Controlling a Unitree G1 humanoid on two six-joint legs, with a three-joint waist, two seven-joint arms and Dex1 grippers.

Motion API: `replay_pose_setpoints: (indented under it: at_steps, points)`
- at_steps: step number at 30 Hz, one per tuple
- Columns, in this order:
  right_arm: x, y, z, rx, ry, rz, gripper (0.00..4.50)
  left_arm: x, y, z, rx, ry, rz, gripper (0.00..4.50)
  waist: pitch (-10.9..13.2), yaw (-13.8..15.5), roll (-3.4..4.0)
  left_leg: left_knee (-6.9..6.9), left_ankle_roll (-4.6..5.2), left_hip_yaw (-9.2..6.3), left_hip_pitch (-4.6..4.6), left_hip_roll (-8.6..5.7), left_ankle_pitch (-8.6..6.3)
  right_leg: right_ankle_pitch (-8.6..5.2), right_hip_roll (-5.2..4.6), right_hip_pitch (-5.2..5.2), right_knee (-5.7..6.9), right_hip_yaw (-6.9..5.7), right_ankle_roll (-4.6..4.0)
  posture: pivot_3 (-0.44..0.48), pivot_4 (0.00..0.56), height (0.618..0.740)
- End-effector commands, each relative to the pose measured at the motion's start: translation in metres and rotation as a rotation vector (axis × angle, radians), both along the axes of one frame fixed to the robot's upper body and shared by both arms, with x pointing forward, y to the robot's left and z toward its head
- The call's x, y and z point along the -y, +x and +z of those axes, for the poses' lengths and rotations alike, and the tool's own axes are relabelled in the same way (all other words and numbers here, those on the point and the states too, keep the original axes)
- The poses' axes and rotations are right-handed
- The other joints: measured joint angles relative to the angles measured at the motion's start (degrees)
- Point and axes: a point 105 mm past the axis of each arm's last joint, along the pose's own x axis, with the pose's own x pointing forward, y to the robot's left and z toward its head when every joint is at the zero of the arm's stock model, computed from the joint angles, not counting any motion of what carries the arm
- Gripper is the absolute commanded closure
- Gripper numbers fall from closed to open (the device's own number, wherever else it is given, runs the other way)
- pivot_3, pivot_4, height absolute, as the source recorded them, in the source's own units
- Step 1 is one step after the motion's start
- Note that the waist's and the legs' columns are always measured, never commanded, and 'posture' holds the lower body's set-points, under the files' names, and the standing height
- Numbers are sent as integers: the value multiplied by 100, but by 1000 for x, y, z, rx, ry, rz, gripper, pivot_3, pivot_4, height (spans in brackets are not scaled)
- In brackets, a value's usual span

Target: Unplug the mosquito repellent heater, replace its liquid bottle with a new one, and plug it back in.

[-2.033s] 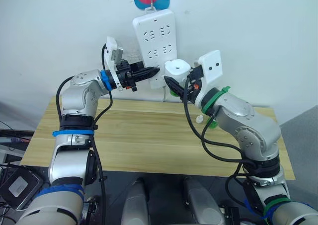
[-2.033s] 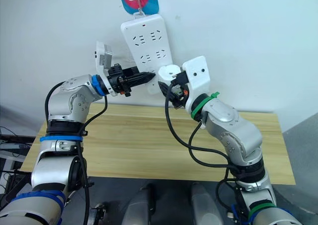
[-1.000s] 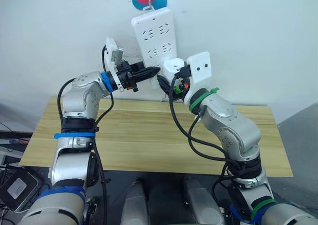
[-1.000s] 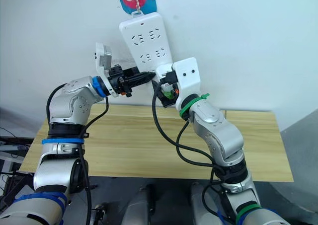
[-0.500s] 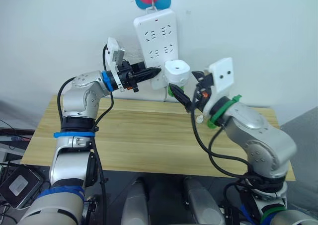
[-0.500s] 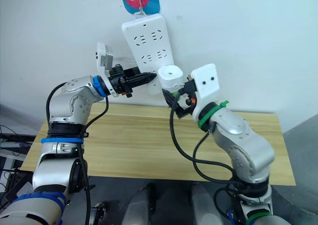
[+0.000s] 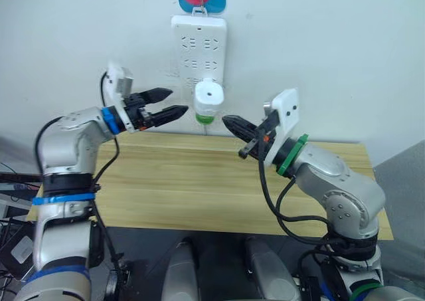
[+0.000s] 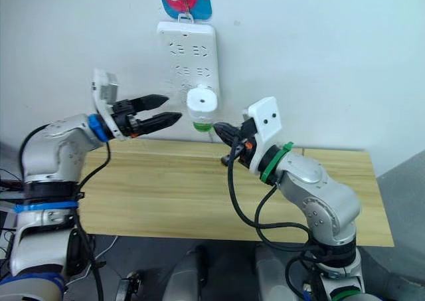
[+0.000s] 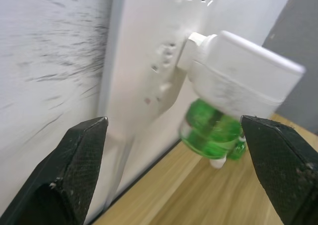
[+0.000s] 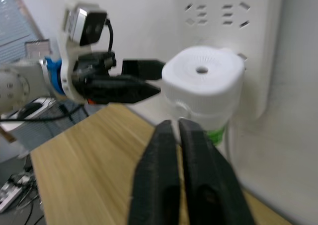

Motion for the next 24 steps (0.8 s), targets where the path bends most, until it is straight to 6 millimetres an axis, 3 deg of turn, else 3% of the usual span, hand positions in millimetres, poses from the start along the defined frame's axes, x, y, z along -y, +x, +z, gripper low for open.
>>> replay_pose_setpoints:
  at_steps: [1, 6, 9, 24]
  points:
    - [-13, -9, 9, 71, 16, 85, 4468, 3, -20, 10, 17, 10, -49, 0, 0, 19, -1, 1, 0, 0, 0, 0, 0, 0, 0, 0, 1, 0, 0, -44, 265, 740]
    - [-27, -4, 9, 90, 11, 129, 4468, 25, -55, -2, 0, 68, -155, 0, -1, 57, -4, 3, -1, 0, -1, 1, 0, -1, -3, 1, -1, 0, 1, -28, 266, 740]
    - [-32, 2, 9, 89, 16, 115, 4468, 36, -66, -4, 6, 86, -181, 0, -3, 76, -8, 4, -1, 0, 0, 0, 0, 0, -4, 2, -1, 0, 1, -20, 266, 740]
    - [-26, 28, 3, 129, -2, -65, 4468, 30, -64, 17, 24, 51, -139, 0, -3, 166, -8, 3, -1, 2, 0, 0, 0, -13, -2, -1, -2, 1, 23, -4, 264, 740]
